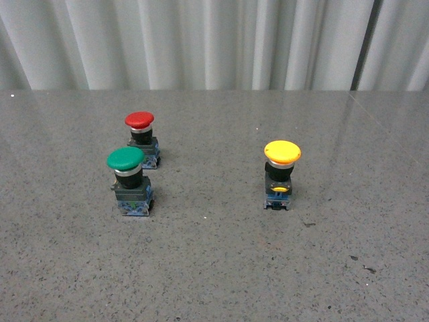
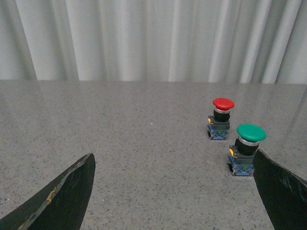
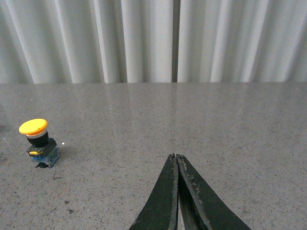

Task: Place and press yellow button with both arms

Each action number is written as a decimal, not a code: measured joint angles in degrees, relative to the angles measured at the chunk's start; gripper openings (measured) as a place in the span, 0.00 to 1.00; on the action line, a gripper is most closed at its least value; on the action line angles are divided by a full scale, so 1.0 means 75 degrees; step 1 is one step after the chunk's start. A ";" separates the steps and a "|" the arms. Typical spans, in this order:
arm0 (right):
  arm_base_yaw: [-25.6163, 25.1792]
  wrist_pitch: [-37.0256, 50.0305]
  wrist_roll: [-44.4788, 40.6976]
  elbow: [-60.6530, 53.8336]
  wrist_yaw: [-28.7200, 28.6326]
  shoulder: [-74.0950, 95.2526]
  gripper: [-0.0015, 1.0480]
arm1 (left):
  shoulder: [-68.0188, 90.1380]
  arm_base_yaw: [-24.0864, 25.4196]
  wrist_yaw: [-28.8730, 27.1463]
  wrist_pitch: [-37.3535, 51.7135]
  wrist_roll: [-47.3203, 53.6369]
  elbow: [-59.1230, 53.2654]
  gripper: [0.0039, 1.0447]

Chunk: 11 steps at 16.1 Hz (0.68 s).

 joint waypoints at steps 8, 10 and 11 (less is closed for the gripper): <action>0.0000 0.0000 -0.0003 0.0000 0.0003 0.0000 0.81 | 0.0000 0.0000 -0.0003 0.0003 0.0000 0.0000 0.94; 0.0000 0.0000 -0.0003 0.0000 0.0003 0.0000 0.95 | 0.0000 0.0000 -0.0003 0.0003 0.0000 0.0000 0.94; 0.0000 0.0000 -0.0003 0.0000 0.0000 0.0000 0.93 | 0.0000 0.0000 0.0000 0.0003 0.0000 0.0000 0.94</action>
